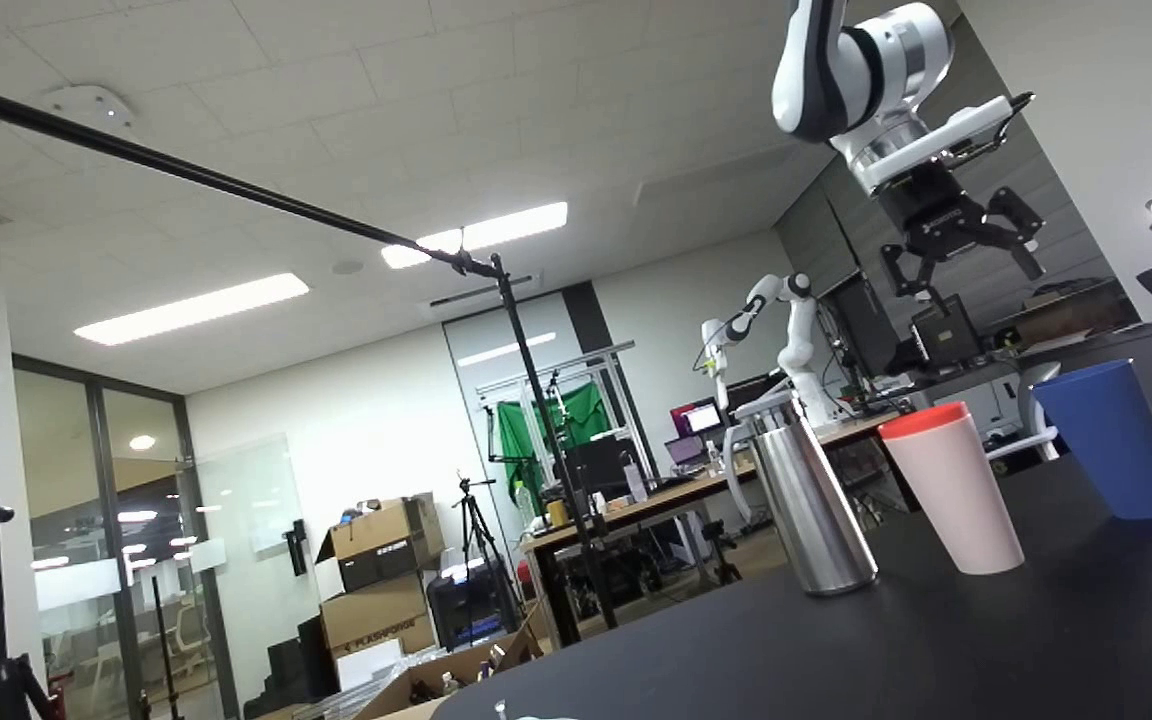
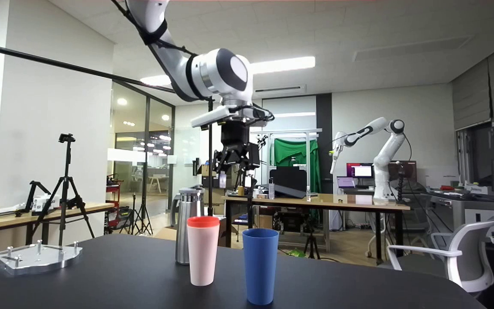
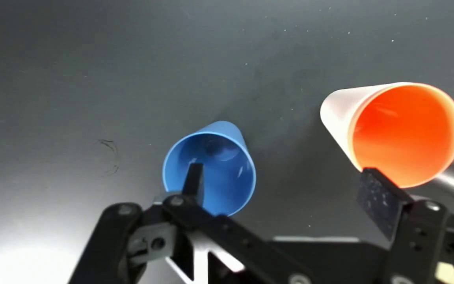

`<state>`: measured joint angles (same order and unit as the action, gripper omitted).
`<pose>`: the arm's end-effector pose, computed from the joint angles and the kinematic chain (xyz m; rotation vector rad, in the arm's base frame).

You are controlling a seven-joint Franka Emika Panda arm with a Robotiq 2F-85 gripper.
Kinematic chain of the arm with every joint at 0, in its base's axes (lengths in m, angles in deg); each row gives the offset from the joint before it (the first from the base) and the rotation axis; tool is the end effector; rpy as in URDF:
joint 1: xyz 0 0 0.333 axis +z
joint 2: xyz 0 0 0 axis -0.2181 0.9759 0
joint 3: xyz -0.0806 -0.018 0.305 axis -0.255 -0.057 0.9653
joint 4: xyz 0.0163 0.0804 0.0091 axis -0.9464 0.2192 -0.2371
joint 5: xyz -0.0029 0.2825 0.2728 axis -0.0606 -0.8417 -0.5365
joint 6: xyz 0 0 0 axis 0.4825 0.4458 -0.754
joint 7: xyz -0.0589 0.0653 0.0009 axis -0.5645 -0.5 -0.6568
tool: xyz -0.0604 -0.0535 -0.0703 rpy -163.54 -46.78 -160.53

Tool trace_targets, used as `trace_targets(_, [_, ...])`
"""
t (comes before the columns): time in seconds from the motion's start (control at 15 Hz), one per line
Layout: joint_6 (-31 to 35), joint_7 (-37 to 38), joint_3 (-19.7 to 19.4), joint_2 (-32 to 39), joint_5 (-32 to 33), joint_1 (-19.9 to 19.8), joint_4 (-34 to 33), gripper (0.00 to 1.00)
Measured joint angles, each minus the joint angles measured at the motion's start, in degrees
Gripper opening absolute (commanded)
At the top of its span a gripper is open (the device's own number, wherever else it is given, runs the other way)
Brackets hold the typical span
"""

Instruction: Stack up the cups

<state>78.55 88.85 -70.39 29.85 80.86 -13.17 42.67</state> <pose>0.6070 -0.0602 0.3804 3.0430 -0.5281 -0.1451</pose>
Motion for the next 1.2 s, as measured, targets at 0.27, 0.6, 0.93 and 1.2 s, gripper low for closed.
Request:
trace_targets(0.27, [2.4, -4.6, -1.8, -2.1, -0.3, -4.3, 3.6, 1.0])
trace_targets(0.6, [11.9, -8.1, -2.9, -0.7, -2.0, -7.9, 8.6, 1.0])
trace_targets(0.93, [20.8, -8.8, -2.8, 3.1, -3.0, -8.2, 11.0, 1.0])
trace_targets(1.2, [24.6, -9.0, -2.8, 5.3, -3.4, -8.2, 11.0, 0.97])
